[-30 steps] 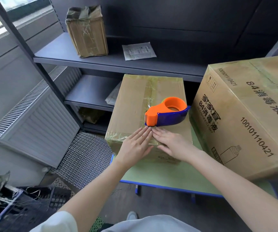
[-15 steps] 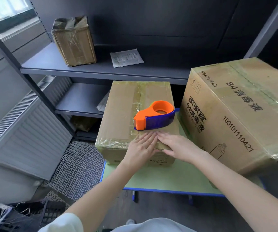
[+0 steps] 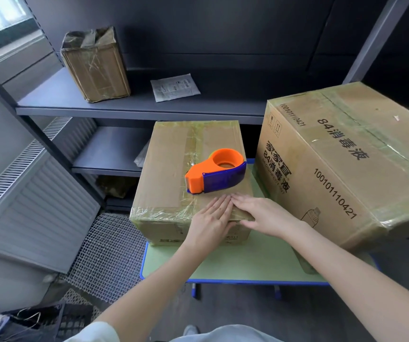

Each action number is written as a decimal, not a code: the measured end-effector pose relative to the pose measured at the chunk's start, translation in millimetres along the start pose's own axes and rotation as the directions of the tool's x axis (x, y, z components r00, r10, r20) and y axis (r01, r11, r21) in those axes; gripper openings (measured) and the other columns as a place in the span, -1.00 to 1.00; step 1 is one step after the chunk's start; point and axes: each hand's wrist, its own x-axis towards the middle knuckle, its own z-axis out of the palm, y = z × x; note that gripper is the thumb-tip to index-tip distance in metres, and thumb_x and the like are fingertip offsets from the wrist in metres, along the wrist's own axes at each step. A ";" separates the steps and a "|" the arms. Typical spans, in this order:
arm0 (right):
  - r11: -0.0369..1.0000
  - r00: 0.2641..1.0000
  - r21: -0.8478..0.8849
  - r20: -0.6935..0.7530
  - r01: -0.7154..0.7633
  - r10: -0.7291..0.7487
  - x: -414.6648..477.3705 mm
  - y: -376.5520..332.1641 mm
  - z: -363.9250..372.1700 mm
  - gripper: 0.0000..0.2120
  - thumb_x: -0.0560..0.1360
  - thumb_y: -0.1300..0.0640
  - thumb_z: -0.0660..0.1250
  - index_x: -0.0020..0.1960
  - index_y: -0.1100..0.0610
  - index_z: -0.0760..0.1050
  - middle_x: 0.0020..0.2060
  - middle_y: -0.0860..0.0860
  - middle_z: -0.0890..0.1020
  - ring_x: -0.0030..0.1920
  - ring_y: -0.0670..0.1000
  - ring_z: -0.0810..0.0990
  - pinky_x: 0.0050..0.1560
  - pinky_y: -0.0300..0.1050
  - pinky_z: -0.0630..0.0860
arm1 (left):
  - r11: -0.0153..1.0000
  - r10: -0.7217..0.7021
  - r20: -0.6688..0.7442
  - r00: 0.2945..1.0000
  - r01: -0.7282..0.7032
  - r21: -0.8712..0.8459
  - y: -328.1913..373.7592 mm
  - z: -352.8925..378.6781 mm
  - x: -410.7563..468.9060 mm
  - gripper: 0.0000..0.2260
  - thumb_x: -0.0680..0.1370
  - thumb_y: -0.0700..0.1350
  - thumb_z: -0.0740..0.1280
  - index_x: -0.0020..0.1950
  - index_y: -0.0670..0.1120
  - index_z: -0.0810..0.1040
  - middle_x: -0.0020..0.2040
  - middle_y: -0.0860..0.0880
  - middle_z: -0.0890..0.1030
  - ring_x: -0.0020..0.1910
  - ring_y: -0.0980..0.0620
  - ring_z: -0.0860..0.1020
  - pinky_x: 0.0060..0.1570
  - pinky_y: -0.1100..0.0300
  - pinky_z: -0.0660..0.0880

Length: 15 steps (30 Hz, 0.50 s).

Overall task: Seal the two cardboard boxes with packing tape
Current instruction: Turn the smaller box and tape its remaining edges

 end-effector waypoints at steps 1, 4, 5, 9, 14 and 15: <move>1.000 1.000 0.003 0.000 -0.006 0.006 -0.1 -1.1 0.5 -0.36 0.54 0.11 0.27 0.51 0.12 0.02 0.51 -0.03 0.07 0.49 -0.12 0.01 0.40 -0.31 -0.03 | 1.000 -0.015 0.001 1.000 0.015 -0.003 0.9 0.0 0.0 -0.55 0.30 -0.06 0.58 0.08 -0.28 0.64 0.09 -0.17 0.64 0.09 -0.06 0.61 0.07 0.06 0.56; 0.994 1.000 0.106 0.015 -0.015 0.013 -4.6 1.2 -0.7 -0.38 0.54 0.14 0.27 0.50 0.14 0.05 0.50 -0.02 0.09 0.49 -0.13 0.01 0.38 -0.42 -0.12 | 0.998 -0.059 0.013 0.998 0.059 -0.032 4.6 -0.6 0.2 -0.54 0.30 -0.08 0.56 0.11 -0.29 0.62 0.12 -0.18 0.62 0.12 -0.08 0.60 0.10 0.02 0.55; 0.989 1.000 0.145 0.002 -0.020 0.020 -8.0 3.7 -2.0 -0.40 0.55 0.15 0.26 0.50 0.14 0.07 0.49 -0.02 0.11 0.48 -0.14 0.02 0.33 -0.51 -0.18 | 0.997 -0.065 0.025 0.998 0.066 -0.045 6.1 -1.2 0.5 -0.53 0.31 -0.08 0.55 0.12 -0.30 0.61 0.14 -0.19 0.61 0.13 -0.10 0.59 0.10 0.00 0.54; 0.987 0.987 0.126 -0.111 -0.100 0.114 -24.2 22.3 -5.3 -0.49 0.57 0.30 0.10 0.49 0.13 0.11 0.48 -0.02 0.16 0.47 -0.16 0.06 0.28 -0.53 -0.19 | 0.996 -0.014 0.048 0.999 0.018 -0.088 12.7 -1.7 9.9 -0.56 0.37 -0.11 0.51 0.17 -0.30 0.58 0.19 -0.19 0.59 0.20 -0.11 0.55 0.17 -0.04 0.50; 0.993 0.992 -0.007 -0.048 -0.120 0.120 -25.2 28.1 -1.1 -0.42 0.57 0.23 0.19 0.51 0.11 0.03 0.50 -0.02 0.08 0.49 -0.11 0.04 0.38 -0.33 -0.08 | 0.994 0.026 0.023 0.999 -0.023 -0.108 20.5 5.7 19.6 -0.61 0.34 -0.17 0.53 0.11 -0.29 0.62 0.13 -0.18 0.62 0.13 -0.09 0.59 0.08 -0.01 0.55; 0.992 0.992 -0.024 -0.046 -0.121 0.120 -23.8 27.0 -0.7 -0.40 0.56 0.20 0.22 0.52 0.11 0.03 0.51 -0.03 0.06 0.49 -0.10 0.04 0.41 -0.27 -0.03 | 0.993 0.018 0.013 1.000 -0.016 -0.113 21.1 7.0 19.2 -0.62 0.33 -0.18 0.54 0.09 -0.28 0.63 0.11 -0.17 0.63 0.12 -0.08 0.60 0.07 0.00 0.56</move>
